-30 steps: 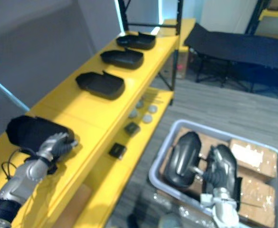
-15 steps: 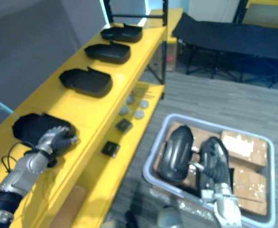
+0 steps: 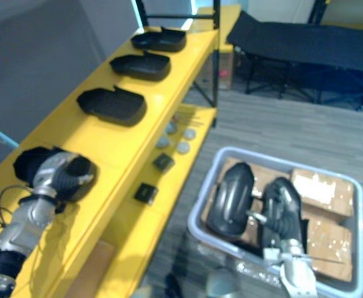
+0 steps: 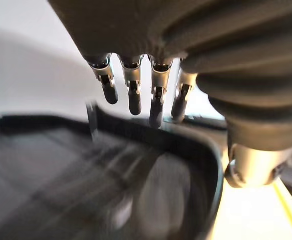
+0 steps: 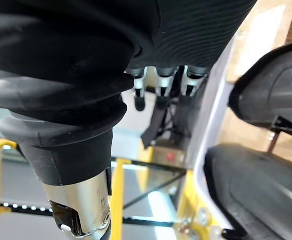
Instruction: Walk over and take plastic housings, then place them on the shelf
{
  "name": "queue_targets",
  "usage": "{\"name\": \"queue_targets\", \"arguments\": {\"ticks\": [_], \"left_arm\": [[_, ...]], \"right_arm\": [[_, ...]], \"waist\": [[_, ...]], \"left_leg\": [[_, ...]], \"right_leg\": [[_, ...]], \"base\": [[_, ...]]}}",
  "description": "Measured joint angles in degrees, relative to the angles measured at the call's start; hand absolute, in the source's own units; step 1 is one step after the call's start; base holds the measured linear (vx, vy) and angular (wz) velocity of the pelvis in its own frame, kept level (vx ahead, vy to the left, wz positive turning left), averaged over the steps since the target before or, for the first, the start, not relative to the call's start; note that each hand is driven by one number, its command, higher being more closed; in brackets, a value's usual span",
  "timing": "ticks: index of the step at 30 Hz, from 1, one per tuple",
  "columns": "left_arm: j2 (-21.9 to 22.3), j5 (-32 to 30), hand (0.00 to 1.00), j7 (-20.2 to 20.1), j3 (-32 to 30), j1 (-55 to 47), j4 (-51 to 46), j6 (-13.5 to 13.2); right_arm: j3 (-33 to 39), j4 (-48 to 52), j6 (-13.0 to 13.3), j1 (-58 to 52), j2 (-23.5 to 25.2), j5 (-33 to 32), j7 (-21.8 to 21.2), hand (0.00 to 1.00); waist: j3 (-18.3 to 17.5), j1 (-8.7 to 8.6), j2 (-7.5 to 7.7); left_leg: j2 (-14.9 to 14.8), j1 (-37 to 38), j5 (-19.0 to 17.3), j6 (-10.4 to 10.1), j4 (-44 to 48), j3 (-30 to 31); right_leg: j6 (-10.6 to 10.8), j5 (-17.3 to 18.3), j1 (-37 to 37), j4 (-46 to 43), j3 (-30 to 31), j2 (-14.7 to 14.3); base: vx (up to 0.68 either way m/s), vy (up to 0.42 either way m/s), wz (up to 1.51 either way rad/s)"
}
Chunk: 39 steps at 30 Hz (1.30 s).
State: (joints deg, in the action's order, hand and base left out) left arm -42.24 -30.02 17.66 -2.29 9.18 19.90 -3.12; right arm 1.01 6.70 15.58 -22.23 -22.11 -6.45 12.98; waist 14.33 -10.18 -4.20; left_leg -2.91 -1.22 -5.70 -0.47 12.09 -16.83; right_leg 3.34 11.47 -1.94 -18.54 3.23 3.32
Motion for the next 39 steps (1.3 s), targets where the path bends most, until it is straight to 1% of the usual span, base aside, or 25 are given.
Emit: {"name": "queue_targets", "arguments": {"ticks": [1,2,4,5,6,7,8,9,10,11,13,14,16,17,18,20,21,22,23,24,27,28,31,33,39], "left_arm": [[0.0,0.28,0.0,1.44,-1.95,-1.56,-1.69,0.51],[0.07,1.02,0.0,4.0,-3.97,-4.54,-4.68,0.93],[0.1,2.42,0.0,6.07,-4.83,-6.81,-7.18,1.23],[0.93,3.64,0.0,8.72,-6.68,-9.76,-10.54,1.33],[1.5,4.53,0.0,9.86,-7.44,-10.85,-12.12,1.42],[3.34,5.18,0.0,11.84,-9.16,-12.46,-15.25,1.44],[5.25,5.46,0.0,13.34,-10.53,-14.21,-18.53,1.1],[6.07,5.48,0.0,13.91,-10.92,-15.12,-20.11,0.8],[7.64,5.76,0.0,14.86,-11.22,-16.7,-23.41,0.4],[8.4,6.6,0.0,14.91,-11.24,-17.39,-25.18,-0.02],[12.79,7.29,0.0,14.94,-11.49,-19.76,-31.68,-1.14],[14.05,7.59,0.0,14.93,-12.04,-20.55,-32.9,-1.82],[20.15,12.23,0.0,14.85,-15.4,-23.35,-38.05,-3.98],[21.93,13.61,0.0,14.87,-15.98,-24.13,-39.01,-4.55],[25.27,16.9,0.0,14.88,-16.78,-25.72,-40.74,-5.44],[31.78,23.06,0.0,14.37,-17.19,-28.7,-42.89,-7.7],[32.54,23.74,0.0,14.2,-17.07,-28.98,-43.1,-8.03],[35.26,25.77,0.0,13.29,-16.42,-29.87,-43.42,-9.37],[36.75,27.03,0.0,12.88,-15.85,-30.6,-43.49,-10.4],[38.04,28.38,0.0,12.31,-15.0,-32.08,-43.59,-11.82],[40.35,31.81,0.0,10.53,-14.29,-34.21,-44.01,-14.14],[41.46,35.55,0.0,9.81,-13.93,-34.21,-44.44,-15.89],[42.75,43.17,0.0,7.84,-12.77,-34.05,-45.21,-18.68],[43.03,43.42,0.0,7.78,-12.21,-34.01,-45.25,-20.25],[42.73,42.43,0.0,9.05,-11.97,-32.38,-46.02,-22.13]], "right_arm": [[0.0,0.03,0.84,-0.26,0.18,-0.01,-0.39,0.0],[-0.09,0.18,2.28,-0.72,0.58,-0.02,-0.68,0.0],[-0.08,0.53,3.55,-1.01,1.14,0.03,-0.69,0.0],[-0.08,1.53,5.15,-1.15,1.85,0.37,-0.78,0.0],[-0.08,1.91,6.11,-1.12,2.0,0.47,-0.76,0.0],[0.01,2.38,7.89,-1.01,2.01,0.56,-0.66,0.0],[0.01,2.58,9.06,-0.87,2.09,0.73,-0.29,0.0],[0.12,2.72,9.37,-0.79,2.25,0.98,-0.15,0.0],[0.43,3.1,9.58,-0.43,2.58,1.69,0.39,0.0],[0.61,3.31,9.61,-0.05,2.75,1.71,0.83,0.0],[2.63,4.15,10.16,1.31,3.65,1.76,2.85,0.0],[3.04,4.15,10.42,1.6,3.9,1.76,3.46,0.0],[5.06,4.94,10.65,3.55,5.41,1.51,4.76,0.0],[5.38,5.28,10.67,3.73,5.82,1.27,4.63,0.0],[5.52,6.02,10.87,3.85,6.56,-0.16,4.08,0.0],[5.16,6.91,11.13,4.67,8.5,-4.98,1.06,0.0],[5.11,6.91,11.13,4.79,8.77,-5.86,0.56,0.0],[4.86,6.9,11.12,5.01,9.84,-8.97,-0.97,0.0],[4.63,6.9,11.08,5.22,10.75,-11.25,-2.01,0.0],[4.19,6.9,11.07,5.79,12.0,-14.29,-3.1,0.0],[3.79,6.88,11.09,5.93,14.69,-19.0,-3.86,0.0],[3.71,6.78,11.1,5.08,15.93,-20.66,-4.42,0.0],[3.27,6.13,11.09,3.38,17.67,-21.04,-4.39,0.0],[2.64,5.82,11.09,2.97,18.14,-22.17,-4.77,0.0],[2.1,3.45,11.11,2.13,19.03,-22.17,-6.61,0.0]], "waist": [[-0.13,0.03,-0.03],[-0.22,0.09,-0.17],[-0.4,0.38,-0.36],[-0.93,1.15,-0.56],[-1.06,1.53,-0.54],[-1.18,1.8,-0.47],[-1.89,2.19,-0.24],[-2.42,2.66,-0.03],[-3.22,3.73,0.3],[-3.31,4.07,0.43],[-3.8,5.54,1.33],[-4.01,6.08,1.47],[-4.05,6.69,2.0],[-4.11,6.93,2.1],[-4.18,7.69,2.12],[-4.19,8.79,2.29],[-4.13,8.79,2.38],[-3.91,8.97,2.82],[-3.92,9.6,3.15],[-3.93,9.83,3.73],[-3.91,9.83,4.68],[-3.74,9.78,4.98],[-3.72,9.53,5.08],[-3.69,9.42,5.12],[-3.4,9.3,6.15]], "left_leg": [[0.29,0.64,0.35,0.02,-0.82,0.56],[0.71,1.41,0.96,0.0,-2.17,1.13],[0.93,1.48,1.28,-0.02,-2.71,1.8],[1.17,1.61,1.86,-0.01,-3.65,2.2],[1.33,1.81,2.13,0.0,-4.1,2.43],[1.69,2.2,2.54,-0.03,-4.78,3.84],[1.87,2.2,2.78,-0.06,-5.11,5.06],[1.91,2.22,2.98,-0.1,-5.51,5.32],[1.88,2.13,3.17,-0.17,-5.85,5.99],[1.97,2.13,3.21,-0.19,-5.82,6.9],[2.43,2.12,3.65,-0.1,-6.27,8.7],[2.54,2.1,3.8,-0.05,-6.48,9.0],[3.1,1.99,4.16,0.15,-6.75,10.8],[3.32,1.99,4.19,0.2,-6.76,11.23],[3.59,1.99,4.27,0.28,-6.96,11.46],[4.21,1.96,4.96,0.63,-7.72,12.56],[4.34,1.93,5.04,0.66,-7.76,12.92],[4.62,1.93,5.2,0.72,-7.86,13.76],[4.71,1.91,5.2,0.71,-7.91,14.15],[4.82,1.89,5.31,0.69,-7.98,14.63],[4.94,1.85,5.62,0.68,-8.39,14.96],[5.06,1.74,5.8,0.72,-8.56,15.16],[5.34,1.18,5.93,0.88,-8.59,15.36],[5.44,1.13,5.98,0.95,-8.8,15.1],[5.56,1.19,6.33,1.15,-10.11,14.36]], "right_leg": [[0.0,0.01,0.75,0.48,-0.51,0.16],[-0.01,0.03,1.65,1.24,-1.32,0.45],[-0.01,0.01,2.03,1.72,-1.94,0.56],[-0.04,-0.13,2.14,2.25,-2.4,0.63],[-0.05,-0.19,2.32,2.47,-2.66,0.7],[0.0,-0.33,3.46,3.34,-3.71,0.83],[-0.03,-0.62,4.39,4.48,-4.9,0.88],[-0.05,-0.8,4.59,4.95,-5.14,0.83],[-0.15,-1.37,5.42,6.41,-5.99,0.71],[-0.15,-1.63,6.21,7.23,-6.65,0.68],[-0.04,-2.32,7.92,9.42,-8.66,0.8],[-0.05,-2.56,8.17,9.96,-9.03,0.83],[0.07,-3.15,9.71,11.75,-10.83,1.09],[0.11,-3.24,10.1,12.15,-11.16,1.19],[0.13,-3.26,10.18,12.26,-11.3,1.39],[0.25,-3.33,10.56,12.52,-12.6,1.66],[0.27,-3.34,10.71,12.63,-12.84,1.69],[0.33,-3.38,11.33,13.08,-13.97,1.78],[0.34,-3.39,11.54,13.24,-14.22,1.97],[0.34,-3.39,11.8,13.35,-14.69,2.03],[0.33,-3.38,11.85,13.46,-15.25,2.11],[0.33,-3.38,11.82,13.45,-15.61,2.21],[0.42,-3.43,11.38,13.14,-15.77,2.45],[0.47,-3.47,11.13,13.05,-15.67,2.62],[0.58,-3.61,10.28,13.13,-14.8,2.81]], "base": [[0.01,-0.011,0.26],[0.02,-0.015,0.27],[0.01,-0.013,0.21],[0.02,-0.014,0.16],[0.03,-0.02,0.3],[0.03,-0.024,0.46],[0.03,-0.023,0.48],[0.03,-0.02,0.38],[0.03,-0.012,0.26],[0.04,-0.019,0.46],[0.01,-0.011,0.45],[0.01,0.011,0.33],[0.01,0.021,0.38],[0.0,0.03,0.28],[0.01,0.03,0.17],[0.0,0.017,0.24],[-0.01,-0.011,0.4],[-0.02,-0.008,0.32],[-0.02,0.005,0.36],[-0.01,0.007,0.2],[-0.01,-0.008,0.1],[0.0,-0.007,0.08],[0.0,0.002,0.05],[0.01,0.009,-0.03],[0.02,0.006,-0.05]]}}
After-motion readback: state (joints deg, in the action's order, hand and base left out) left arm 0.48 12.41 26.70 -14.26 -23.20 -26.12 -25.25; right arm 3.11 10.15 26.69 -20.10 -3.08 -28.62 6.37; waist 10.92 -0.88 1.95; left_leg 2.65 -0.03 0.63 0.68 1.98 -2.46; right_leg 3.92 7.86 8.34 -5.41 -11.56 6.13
